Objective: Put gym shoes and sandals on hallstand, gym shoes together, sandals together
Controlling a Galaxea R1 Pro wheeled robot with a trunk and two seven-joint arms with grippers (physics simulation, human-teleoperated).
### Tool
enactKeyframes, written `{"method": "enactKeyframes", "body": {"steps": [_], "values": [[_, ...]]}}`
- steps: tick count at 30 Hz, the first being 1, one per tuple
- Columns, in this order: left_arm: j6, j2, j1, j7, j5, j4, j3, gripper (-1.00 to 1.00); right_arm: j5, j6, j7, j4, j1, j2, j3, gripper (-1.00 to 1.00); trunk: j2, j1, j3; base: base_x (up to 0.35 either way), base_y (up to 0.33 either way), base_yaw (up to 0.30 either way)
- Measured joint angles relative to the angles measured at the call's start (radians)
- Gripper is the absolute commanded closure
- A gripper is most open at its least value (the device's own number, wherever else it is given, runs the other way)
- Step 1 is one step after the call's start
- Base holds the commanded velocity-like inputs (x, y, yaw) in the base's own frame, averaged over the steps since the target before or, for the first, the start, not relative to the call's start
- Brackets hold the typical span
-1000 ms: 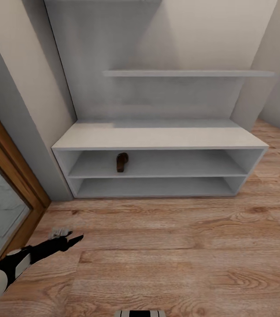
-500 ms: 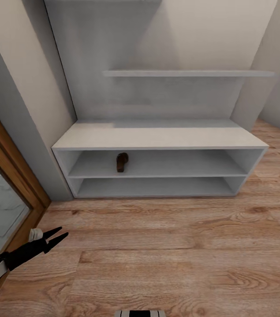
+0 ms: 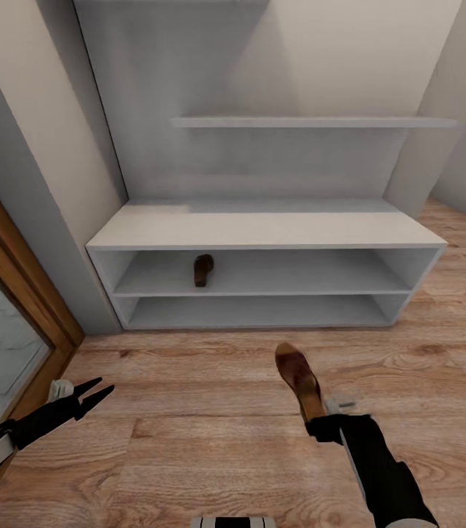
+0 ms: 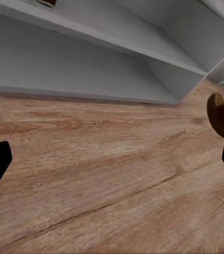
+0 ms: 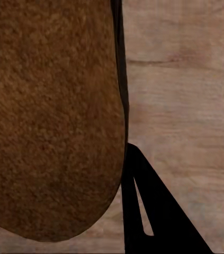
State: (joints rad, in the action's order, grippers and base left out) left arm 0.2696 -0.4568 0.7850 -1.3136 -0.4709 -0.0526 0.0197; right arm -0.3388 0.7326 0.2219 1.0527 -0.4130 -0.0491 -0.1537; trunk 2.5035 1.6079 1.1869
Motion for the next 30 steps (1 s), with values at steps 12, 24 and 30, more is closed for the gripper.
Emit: {"method": "enactKeyframes", "body": {"steps": [12, 24, 30], "values": [[0.0, 0.018, 0.0, 0.016, 0.0, 0.0, -0.001, -1.0, 0.0, 0.067, 0.0, -0.197, -0.136, -0.059, 0.035, 1.0, 0.0, 0.0, 0.0, 0.0, 0.0, 0.0], [0.001, 0.044, 0.0, 0.014, 0.001, 0.0, -0.001, -1.0, 0.147, 0.119, -0.001, -0.199, -0.186, -0.063, 0.037, 1.0, 0.0, 0.0, 0.0, 0.0, 0.0, 0.0], [0.0, 0.055, 0.0, 0.014, 0.002, 0.0, -0.002, -1.0, 0.147, 0.114, -0.003, -0.199, -0.186, -0.063, 0.04, 1.0, 0.0, 0.0, 0.0, 0.0, 0.0, 0.0]]}}
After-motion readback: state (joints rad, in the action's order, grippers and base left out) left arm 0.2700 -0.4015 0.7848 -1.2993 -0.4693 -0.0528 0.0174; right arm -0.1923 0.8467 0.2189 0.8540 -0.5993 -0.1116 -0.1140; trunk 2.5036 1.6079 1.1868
